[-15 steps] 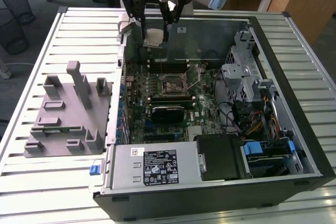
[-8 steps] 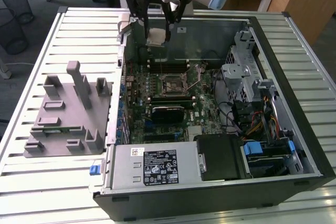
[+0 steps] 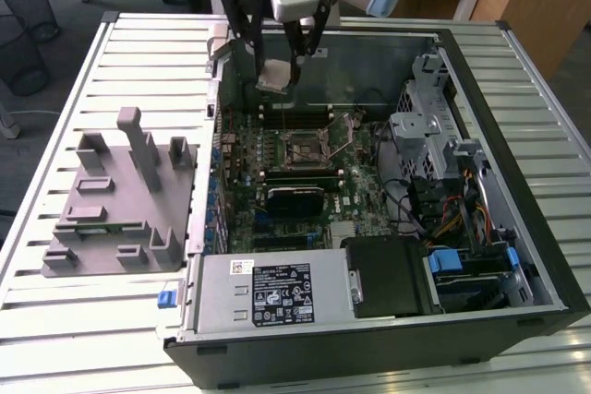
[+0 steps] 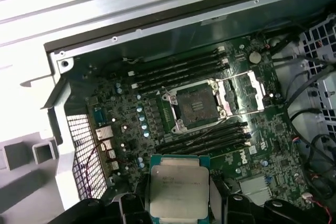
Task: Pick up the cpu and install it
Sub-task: 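Place the cpu into insertion slot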
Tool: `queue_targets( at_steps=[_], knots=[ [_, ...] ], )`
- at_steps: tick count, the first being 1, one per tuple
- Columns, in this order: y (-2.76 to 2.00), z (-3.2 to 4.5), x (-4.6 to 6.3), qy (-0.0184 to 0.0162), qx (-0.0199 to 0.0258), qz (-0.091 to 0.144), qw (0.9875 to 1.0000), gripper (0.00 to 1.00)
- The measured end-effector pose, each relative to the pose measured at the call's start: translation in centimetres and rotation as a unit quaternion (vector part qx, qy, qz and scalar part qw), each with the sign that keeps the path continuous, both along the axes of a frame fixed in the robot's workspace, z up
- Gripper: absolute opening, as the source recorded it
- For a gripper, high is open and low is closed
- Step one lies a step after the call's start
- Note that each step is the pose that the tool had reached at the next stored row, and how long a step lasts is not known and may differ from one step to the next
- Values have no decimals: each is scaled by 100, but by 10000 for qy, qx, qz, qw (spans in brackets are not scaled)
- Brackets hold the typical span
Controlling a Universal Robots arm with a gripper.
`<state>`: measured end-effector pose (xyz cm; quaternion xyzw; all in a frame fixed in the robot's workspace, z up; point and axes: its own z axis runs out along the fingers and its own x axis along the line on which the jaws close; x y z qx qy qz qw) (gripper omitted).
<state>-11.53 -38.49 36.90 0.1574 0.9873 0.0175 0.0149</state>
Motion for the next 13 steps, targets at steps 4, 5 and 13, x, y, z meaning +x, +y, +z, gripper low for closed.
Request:
queue_targets(
  at_steps=[4, 5, 13],
  knots=[
    [4, -26, 1, 0, 0, -260, 9997, 54],
    [5, -32, 1, 0, 0, -327, 9995, 54],
    [16, -74, 2, 1, -1, -813, 9967, 54]
  ],
)
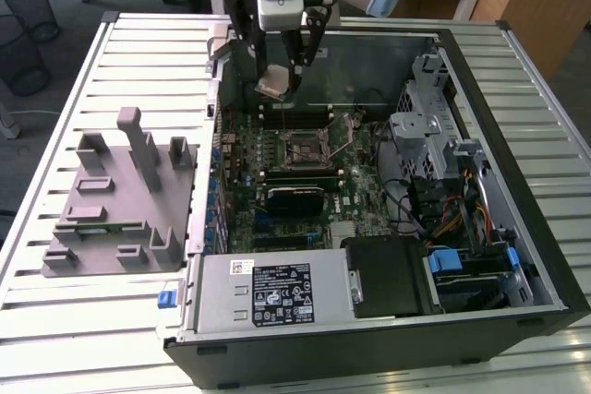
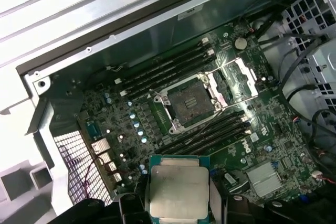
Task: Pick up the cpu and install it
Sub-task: 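Place the cpu into insertion slot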
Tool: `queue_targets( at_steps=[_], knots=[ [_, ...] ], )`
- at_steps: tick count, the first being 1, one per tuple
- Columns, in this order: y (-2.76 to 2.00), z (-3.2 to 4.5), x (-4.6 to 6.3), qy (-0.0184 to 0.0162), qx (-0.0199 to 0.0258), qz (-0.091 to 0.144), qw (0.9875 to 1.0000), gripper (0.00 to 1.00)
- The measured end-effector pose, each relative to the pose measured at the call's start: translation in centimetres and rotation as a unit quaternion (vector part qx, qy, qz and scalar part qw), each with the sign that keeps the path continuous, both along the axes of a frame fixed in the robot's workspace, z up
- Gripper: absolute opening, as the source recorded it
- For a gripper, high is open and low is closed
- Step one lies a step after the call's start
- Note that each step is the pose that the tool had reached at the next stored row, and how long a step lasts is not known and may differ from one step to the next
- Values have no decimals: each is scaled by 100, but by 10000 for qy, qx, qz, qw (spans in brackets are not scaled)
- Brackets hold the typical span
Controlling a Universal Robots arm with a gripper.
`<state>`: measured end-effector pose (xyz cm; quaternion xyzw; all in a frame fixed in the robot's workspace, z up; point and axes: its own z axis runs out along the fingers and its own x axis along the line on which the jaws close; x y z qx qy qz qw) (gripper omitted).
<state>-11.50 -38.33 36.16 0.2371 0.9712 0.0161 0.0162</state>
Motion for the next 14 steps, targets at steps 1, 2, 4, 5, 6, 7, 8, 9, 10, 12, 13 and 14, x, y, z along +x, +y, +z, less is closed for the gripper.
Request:
queue_targets(
  at_steps=[1, 2, 4, 5, 6, 7, 8, 9, 10, 12, 13, 14],
  knots=[
    [2, -4, 0, 0, 0, -47, 10000, 54],
    [4, -7, 0, 0, 1, -82, 10000, 54],
    [6, -9, 1, -1, 0, -93, 10000, 54],
    [7, -11, 2, -1, 0, -93, 10000, 54],
    [9, -12, 3, 0, 0, -94, 10000, 54],
    [13, -13, 5, 0, -1, -95, 10000, 54],
    [14, -17, 6, 0, 0, -100, 10000, 54],
    [15, -20, 6, -1, 0, -115, 9999, 54],
    [17, -25, 7, -1, 0, -143, 9999, 54],
    [19, -33, 9, -1, -1, -255, 9997, 54],
    [19, -37, 9, 0, -1, -328, 9995, 54],
    [19, -41, 9, 0, -2, -410, 9992, 54]
  ],
)
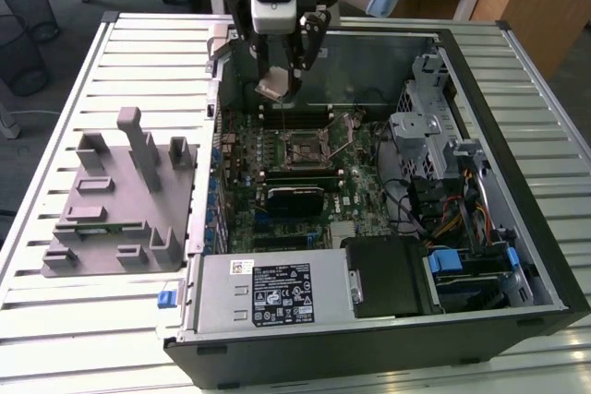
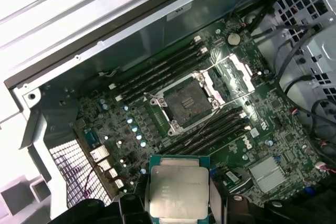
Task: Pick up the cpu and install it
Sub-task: 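Place the cpu into insertion slot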
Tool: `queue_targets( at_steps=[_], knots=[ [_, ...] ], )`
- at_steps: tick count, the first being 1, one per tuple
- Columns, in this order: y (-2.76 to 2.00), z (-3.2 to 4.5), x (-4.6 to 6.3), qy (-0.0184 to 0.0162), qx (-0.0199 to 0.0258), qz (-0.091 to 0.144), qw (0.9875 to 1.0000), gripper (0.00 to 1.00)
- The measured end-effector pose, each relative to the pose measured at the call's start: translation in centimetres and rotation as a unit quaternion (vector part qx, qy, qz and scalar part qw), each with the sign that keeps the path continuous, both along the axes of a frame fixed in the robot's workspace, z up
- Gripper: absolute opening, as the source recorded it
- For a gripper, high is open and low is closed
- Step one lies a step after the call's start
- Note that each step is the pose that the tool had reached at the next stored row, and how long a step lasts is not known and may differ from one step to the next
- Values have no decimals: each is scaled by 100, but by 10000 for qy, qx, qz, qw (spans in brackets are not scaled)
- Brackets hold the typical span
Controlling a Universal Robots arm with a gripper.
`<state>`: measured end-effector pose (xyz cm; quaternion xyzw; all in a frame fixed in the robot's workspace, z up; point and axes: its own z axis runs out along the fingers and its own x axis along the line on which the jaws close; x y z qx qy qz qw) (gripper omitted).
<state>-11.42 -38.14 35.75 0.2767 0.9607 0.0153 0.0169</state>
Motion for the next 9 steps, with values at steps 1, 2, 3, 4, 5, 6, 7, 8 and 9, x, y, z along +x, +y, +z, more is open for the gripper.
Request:
queue_targets(
  at_steps=[1, 2, 3, 4, 5, 6, 7, 8, 9],
  knots=[
    [0, -6, 0, 0, 0, -84, 10000, 54],
    [0, -13, 0, -1, 0, -165, 9999, 54],
    [0, -20, 0, 0, 0, -237, 9997, 54],
    [0, -27, 0, 0, 1, -301, 9995, 54],
    [1, -34, 0, -1, 1, -365, 9993, 54],
    [1, -40, 0, 0, 0, -426, 9991, 54],
    [1, -46, 0, 0, 1, -454, 9990, 54],
    [1, -51, 1, -1, 1, -456, 9990, 54],
    [1, -55, 1, -1, 1, -455, 9990, 54]
  ],
)
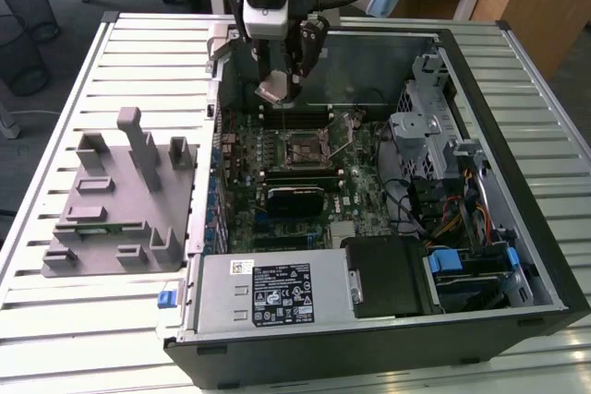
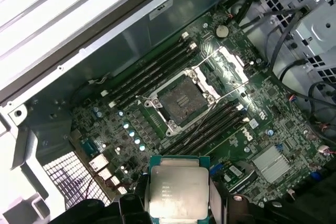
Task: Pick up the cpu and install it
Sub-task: 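Place the cpu into insertion slot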
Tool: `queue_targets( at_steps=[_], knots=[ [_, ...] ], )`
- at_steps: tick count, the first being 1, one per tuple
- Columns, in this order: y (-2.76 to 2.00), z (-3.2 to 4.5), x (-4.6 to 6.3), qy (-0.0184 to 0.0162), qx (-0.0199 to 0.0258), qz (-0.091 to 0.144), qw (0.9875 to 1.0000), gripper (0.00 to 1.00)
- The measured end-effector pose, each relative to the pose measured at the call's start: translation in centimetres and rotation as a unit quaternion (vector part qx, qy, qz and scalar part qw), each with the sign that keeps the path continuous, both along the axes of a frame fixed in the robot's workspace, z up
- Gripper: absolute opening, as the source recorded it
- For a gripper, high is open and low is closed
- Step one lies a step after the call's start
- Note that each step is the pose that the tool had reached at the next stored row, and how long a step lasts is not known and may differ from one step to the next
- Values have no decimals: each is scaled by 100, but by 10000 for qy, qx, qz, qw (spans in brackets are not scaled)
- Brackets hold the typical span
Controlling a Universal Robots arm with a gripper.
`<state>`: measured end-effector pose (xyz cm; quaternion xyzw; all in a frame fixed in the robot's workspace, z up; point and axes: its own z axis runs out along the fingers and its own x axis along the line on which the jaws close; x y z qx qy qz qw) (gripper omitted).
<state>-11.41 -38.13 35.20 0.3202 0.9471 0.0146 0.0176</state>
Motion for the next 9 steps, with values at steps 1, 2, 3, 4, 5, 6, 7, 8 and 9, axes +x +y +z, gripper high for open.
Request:
queue_targets(
  at_steps=[1, 2, 3, 4, 5, 6, 7, 8, 9],
  knots=[
    [0, -6, 0, 0, 0, 5, 10000, 54],
    [0, -11, 2, 0, 0, 10, 10000, 54],
    [0, -16, 3, 0, 0, 14, 10000, 54],
    [0, -19, 3, 0, 0, 16, 10000, 54],
    [0, -20, 3, 1, -1, 17, 10000, 54],
    [15, -53, 50, 0, -5, -99, 10000, 54],
    [17, -62, 53, 0, -4, -158, 9999, 54],
    [17, -72, 53, -1, -4, -237, 9997, 54],
    [17, -82, 53, 0, -5, -316, 9995, 54]
  ],
)
